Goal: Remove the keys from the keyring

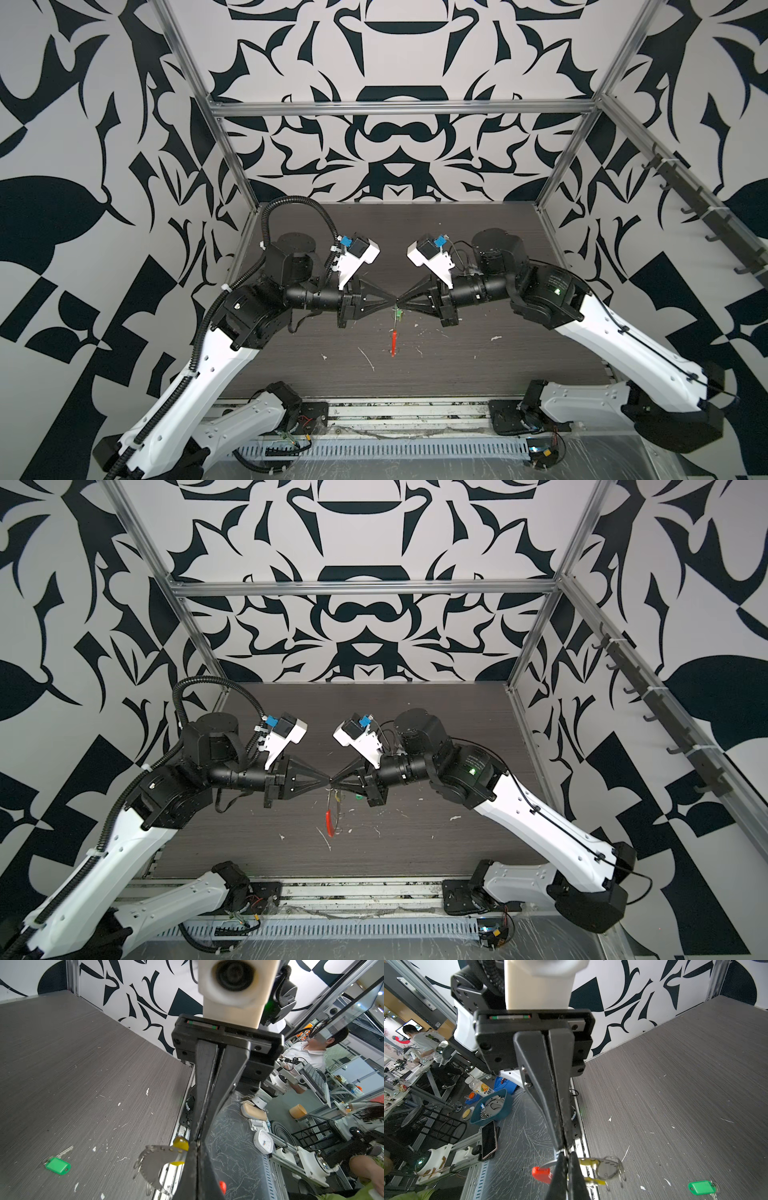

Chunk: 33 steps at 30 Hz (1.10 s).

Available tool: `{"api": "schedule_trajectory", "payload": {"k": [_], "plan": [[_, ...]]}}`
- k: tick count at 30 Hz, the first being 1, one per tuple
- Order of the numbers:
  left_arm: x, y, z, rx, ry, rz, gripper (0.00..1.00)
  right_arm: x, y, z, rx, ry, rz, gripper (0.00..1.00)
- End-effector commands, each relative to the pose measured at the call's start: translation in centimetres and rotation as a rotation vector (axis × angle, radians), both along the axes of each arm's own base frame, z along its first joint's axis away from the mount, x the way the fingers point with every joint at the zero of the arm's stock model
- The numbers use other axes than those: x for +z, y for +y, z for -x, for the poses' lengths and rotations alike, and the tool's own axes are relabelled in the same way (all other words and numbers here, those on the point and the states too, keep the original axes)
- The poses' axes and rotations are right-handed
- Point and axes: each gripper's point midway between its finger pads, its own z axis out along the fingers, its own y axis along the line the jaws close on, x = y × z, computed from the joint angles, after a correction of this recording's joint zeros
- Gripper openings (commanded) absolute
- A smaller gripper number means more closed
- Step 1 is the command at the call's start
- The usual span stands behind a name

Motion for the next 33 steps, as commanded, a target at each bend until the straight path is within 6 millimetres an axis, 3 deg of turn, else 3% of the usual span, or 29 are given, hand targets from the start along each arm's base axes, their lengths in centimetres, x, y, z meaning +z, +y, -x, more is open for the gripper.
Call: {"api": "schedule_trajectory", "payload": {"k": [1,4,7,14,23,33], "plan": [[1.0,0.2,0.1,0.015,-0.049,0.059,0.00,3.7,-0.7,-0.7,-0.059,-0.139,-0.107,0.20],[1.8,0.3,0.1,0.032,-0.088,0.107,0.00,4.0,-1.7,-1.4,-0.137,-0.206,-0.149,0.38],[2.5,0.6,0.0,0.054,-0.121,0.148,0.00,3.9,-2.5,-1.7,-0.183,-0.253,-0.182,0.46],[3.4,1.0,-0.3,0.100,-0.168,0.212,0.00,2.4,-2.2,-1.4,-0.166,-0.277,-0.231,0.51],[3.2,0.8,-0.1,0.076,-0.147,0.209,0.00,3.0,-2.5,-0.9,-0.148,-0.354,-0.272,0.51],[3.4,0.7,-0.3,0.085,-0.144,0.230,0.00,2.4,-1.4,-1.0,-0.150,-0.356,-0.279,0.55]]}}
